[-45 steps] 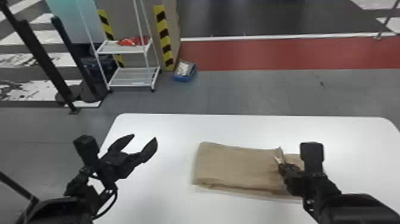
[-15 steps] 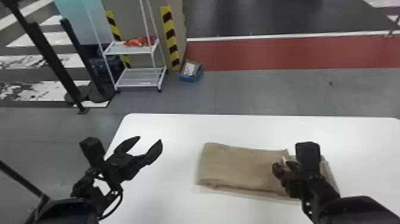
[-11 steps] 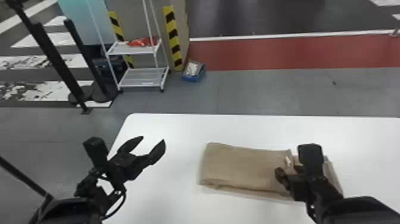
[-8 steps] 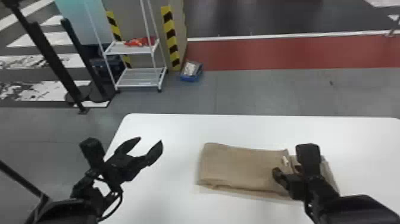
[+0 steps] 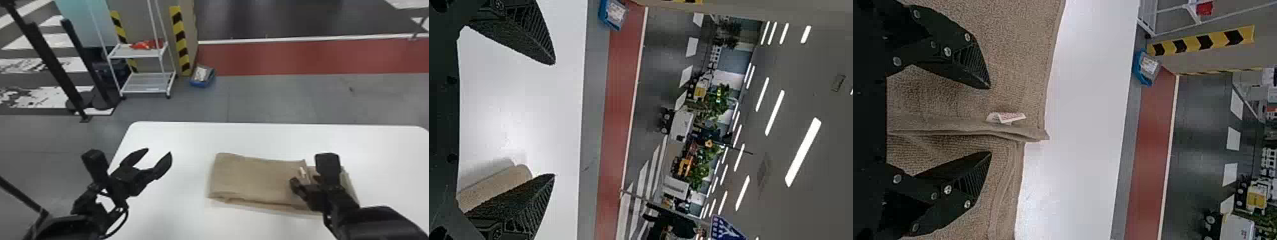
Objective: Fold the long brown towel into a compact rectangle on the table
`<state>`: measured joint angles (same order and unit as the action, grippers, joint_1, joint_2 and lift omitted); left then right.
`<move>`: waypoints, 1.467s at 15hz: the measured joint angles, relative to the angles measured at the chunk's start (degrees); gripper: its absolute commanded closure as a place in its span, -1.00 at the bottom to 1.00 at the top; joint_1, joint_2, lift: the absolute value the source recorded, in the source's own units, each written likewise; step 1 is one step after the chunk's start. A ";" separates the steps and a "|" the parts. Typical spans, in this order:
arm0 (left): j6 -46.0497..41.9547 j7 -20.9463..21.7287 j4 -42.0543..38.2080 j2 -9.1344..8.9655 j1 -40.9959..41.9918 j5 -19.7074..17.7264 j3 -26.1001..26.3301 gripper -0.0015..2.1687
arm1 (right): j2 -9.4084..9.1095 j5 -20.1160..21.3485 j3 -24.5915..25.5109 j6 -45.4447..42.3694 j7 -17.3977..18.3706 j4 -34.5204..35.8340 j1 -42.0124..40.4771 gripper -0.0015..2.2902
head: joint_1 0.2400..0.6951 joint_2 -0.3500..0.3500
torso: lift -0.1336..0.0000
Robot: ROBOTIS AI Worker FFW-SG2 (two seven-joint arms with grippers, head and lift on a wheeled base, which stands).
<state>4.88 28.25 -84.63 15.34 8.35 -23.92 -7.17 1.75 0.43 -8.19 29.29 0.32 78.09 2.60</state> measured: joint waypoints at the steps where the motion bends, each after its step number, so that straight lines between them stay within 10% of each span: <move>1: 0.00 0.10 0.00 -0.03 0.00 0.00 0.02 -0.93 | 0.00 -0.11 0.01 -0.65 -0.05 -0.26 0.02 -0.54 | 1.00 0.36 | 1.00; 22: -0.18 0.72 0.61 -0.11 -0.69 0.28 0.14 -0.93 | -0.08 -0.18 -0.64 -3.03 -2.08 -2.18 0.62 -0.28 | 1.00 0.39 | 1.00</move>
<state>4.71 28.98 -84.02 15.22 7.66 -23.64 -7.03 1.67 0.25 -8.83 26.26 -1.76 75.91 3.21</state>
